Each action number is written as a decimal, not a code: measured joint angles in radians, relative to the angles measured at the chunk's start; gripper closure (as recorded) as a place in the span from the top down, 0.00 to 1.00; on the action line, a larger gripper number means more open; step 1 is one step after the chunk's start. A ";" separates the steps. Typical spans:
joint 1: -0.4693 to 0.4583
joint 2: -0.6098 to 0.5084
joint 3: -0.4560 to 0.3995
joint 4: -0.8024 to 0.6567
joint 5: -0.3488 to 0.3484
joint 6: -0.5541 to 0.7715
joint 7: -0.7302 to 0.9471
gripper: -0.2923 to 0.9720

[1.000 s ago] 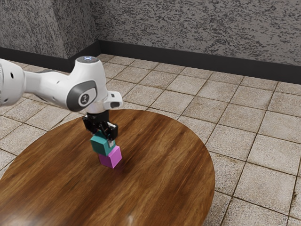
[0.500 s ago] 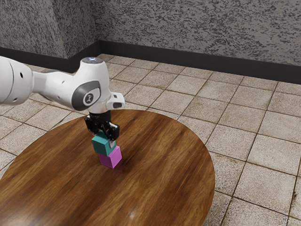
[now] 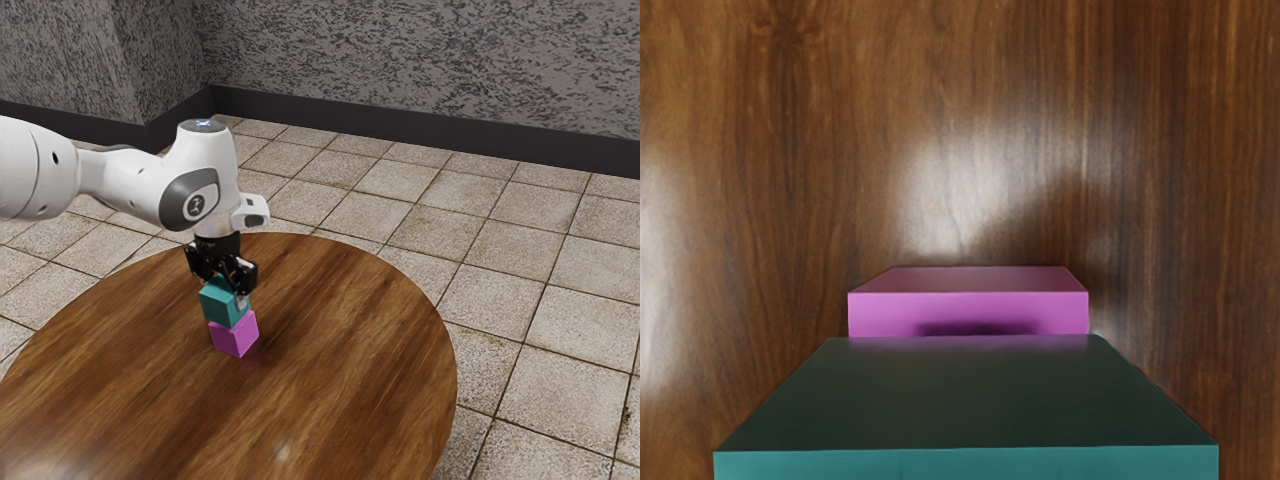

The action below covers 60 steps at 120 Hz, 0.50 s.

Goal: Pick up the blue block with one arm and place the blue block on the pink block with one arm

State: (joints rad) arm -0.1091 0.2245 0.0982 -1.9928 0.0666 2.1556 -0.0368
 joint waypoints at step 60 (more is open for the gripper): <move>0.000 -0.107 -0.007 0.034 -0.007 -0.043 0.013 0.74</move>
State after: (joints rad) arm -0.1090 0.1172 0.0909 -1.9584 0.0591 2.1122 -0.0241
